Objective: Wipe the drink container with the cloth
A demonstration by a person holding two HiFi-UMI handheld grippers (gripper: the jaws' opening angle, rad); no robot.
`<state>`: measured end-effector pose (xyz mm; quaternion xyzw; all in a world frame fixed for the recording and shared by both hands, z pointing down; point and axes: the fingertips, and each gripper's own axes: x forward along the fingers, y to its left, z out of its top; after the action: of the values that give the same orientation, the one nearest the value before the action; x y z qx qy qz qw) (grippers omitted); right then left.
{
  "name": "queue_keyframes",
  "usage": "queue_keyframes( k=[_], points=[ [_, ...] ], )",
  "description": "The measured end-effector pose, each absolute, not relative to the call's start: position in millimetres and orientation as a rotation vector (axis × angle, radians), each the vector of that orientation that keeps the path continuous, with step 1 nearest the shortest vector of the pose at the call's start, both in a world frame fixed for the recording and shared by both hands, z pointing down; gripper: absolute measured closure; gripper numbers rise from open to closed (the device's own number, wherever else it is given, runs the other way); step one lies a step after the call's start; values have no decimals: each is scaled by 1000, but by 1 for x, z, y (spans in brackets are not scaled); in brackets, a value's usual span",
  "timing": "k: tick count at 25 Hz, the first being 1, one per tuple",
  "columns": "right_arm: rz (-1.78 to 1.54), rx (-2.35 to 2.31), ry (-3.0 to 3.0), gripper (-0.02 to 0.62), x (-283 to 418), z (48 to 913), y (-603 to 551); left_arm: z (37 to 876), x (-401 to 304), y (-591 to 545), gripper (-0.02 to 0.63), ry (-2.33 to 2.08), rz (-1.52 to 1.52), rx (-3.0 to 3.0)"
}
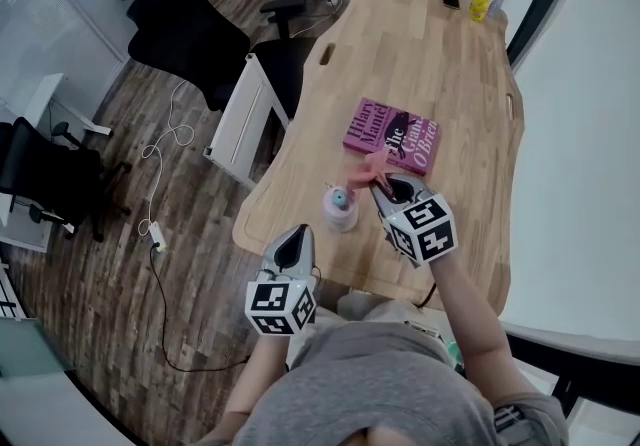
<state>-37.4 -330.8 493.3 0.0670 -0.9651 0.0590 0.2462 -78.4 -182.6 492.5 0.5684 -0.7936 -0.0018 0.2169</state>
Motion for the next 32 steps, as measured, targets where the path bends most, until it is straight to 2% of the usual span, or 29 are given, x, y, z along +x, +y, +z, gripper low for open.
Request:
queue_keyframes(
  k=[32],
  points=[
    [186, -155, -2333, 568, -44, 600, -309, 502, -80, -187, 604, -2200, 22, 1519]
  ],
)
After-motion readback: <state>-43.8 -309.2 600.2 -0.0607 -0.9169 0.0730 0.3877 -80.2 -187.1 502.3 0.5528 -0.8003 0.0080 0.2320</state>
